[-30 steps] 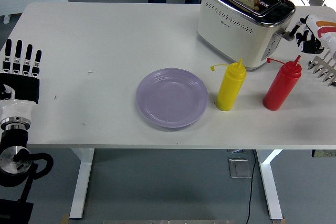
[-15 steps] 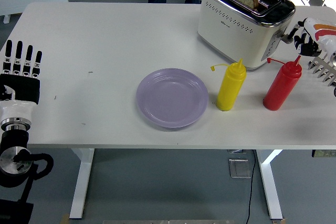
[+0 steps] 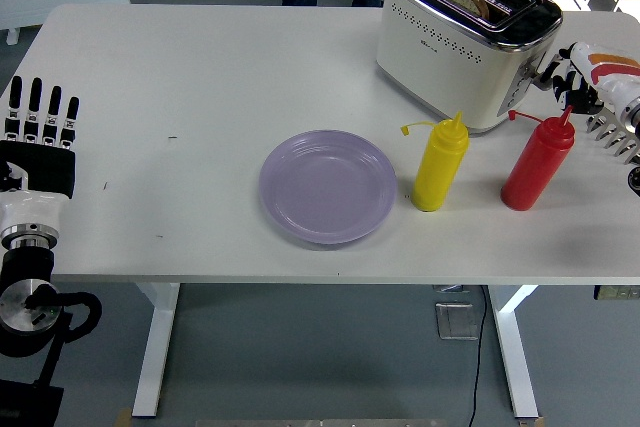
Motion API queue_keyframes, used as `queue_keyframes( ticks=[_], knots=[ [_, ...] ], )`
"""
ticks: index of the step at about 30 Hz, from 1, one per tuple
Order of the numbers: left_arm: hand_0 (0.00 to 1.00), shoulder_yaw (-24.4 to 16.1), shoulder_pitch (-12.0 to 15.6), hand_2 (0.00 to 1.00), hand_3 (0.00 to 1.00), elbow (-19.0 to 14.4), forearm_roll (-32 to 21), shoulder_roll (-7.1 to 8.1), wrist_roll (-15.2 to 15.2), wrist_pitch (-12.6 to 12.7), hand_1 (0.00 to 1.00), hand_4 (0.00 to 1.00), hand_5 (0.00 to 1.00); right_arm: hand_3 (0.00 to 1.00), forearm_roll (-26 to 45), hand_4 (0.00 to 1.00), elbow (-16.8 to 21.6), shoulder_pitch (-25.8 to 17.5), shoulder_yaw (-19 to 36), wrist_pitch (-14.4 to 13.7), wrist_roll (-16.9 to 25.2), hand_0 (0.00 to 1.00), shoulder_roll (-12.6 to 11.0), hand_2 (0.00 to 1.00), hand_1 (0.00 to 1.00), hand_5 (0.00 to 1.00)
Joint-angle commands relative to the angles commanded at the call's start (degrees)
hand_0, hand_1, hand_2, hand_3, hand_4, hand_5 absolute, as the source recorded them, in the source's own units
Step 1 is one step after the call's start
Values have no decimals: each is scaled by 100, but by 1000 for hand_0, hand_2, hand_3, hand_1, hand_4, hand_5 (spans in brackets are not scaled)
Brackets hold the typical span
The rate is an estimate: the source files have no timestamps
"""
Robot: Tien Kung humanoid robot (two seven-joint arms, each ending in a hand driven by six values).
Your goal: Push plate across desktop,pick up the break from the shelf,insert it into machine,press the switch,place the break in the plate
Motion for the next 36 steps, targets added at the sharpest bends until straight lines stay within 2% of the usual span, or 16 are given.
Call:
queue_keyframes(
  ticks=[14,25,28,29,31,34,35,36],
  knots=[
    [869,-4,-20,879,780,-3,1,1,-2,1,878,533,998,533,-57,369,-8,-13,189,-13,-4,240,1,254,178,2],
    [869,-8,-27,879,780,-1,4,5,-6,-1,877,533,998,534,-226,368,245,-57,687,29,-97,239,-166,254,177,2],
    [869,-7,-31,879,780,2,4,5,-7,-2,877,533,998,534,-284,368,298,-89,923,64,-253,239,-209,254,177,2],
    [869,-8,-32,880,780,2,5,6,-8,-3,878,534,998,677,-295,450,326,-100,996,140,-350,231,-225,287,198,2],
    [869,-10,-34,880,780,3,5,7,-9,-3,878,534,998,677,-271,450,381,-120,1115,276,-548,231,-253,287,198,2],
    [869,-14,-34,880,780,3,5,7,-11,-2,878,534,998,677,-189,450,471,-157,1285,323,-727,231,-286,287,198,2],
    [869,-14,-34,880,780,4,4,7,-12,-1,878,534,998,976,-181,637,530,-180,1383,321,-777,285,-301,472,358,310],
    [869,-14,-34,880,780,5,4,7,-12,-1,878,534,998,976,-180,637,551,-187,1418,319,-793,285,-307,472,358,310]
  ],
)
